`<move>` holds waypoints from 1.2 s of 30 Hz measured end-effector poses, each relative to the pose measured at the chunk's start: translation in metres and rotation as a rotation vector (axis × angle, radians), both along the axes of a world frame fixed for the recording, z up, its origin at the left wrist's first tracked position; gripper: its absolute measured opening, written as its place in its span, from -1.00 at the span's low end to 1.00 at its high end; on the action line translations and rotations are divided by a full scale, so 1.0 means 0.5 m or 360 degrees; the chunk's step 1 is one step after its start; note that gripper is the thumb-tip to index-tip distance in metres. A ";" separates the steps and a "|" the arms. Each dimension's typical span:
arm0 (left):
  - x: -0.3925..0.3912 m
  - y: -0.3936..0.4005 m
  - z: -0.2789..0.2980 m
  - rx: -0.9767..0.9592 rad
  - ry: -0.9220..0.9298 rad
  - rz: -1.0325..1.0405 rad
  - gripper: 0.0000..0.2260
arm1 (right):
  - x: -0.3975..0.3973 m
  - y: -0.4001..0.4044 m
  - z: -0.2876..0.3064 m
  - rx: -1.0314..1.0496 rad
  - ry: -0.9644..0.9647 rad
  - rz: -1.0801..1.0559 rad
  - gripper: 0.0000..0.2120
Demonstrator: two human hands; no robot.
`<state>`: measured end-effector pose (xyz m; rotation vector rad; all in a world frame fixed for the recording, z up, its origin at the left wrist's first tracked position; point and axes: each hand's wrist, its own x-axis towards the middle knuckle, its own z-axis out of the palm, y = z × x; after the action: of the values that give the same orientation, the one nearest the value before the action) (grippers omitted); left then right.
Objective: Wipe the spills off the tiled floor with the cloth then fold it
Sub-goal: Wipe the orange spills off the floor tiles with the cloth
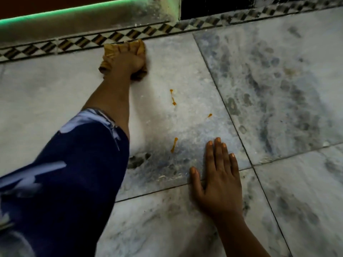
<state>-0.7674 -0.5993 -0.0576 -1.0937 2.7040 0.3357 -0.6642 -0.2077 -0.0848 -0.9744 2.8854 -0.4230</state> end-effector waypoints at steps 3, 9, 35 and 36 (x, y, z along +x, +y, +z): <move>0.007 0.064 0.010 0.0045 0.0004 -0.0201 -0.31 | 0.000 -0.001 0.001 -0.0003 -0.0001 -0.0003 -0.30; 0.188 0.233 0.018 -0.0306 0.0205 -0.0772 -0.43 | 0.001 0.001 0.004 0.0004 0.0013 -0.0017 -0.31; 0.062 0.412 -0.018 -0.0091 0.0337 -0.1314 -0.51 | 0.002 -0.005 -0.004 -0.0125 0.0009 -0.0052 -0.28; 0.053 0.394 -0.018 -0.0105 0.0321 -0.1279 -0.51 | 0.002 -0.005 -0.005 -0.0127 0.0008 -0.0044 -0.27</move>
<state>-0.7407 -0.4024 -0.0665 0.0813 3.0599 0.2176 -0.6634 -0.2101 -0.0872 -0.9486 2.9101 -0.5426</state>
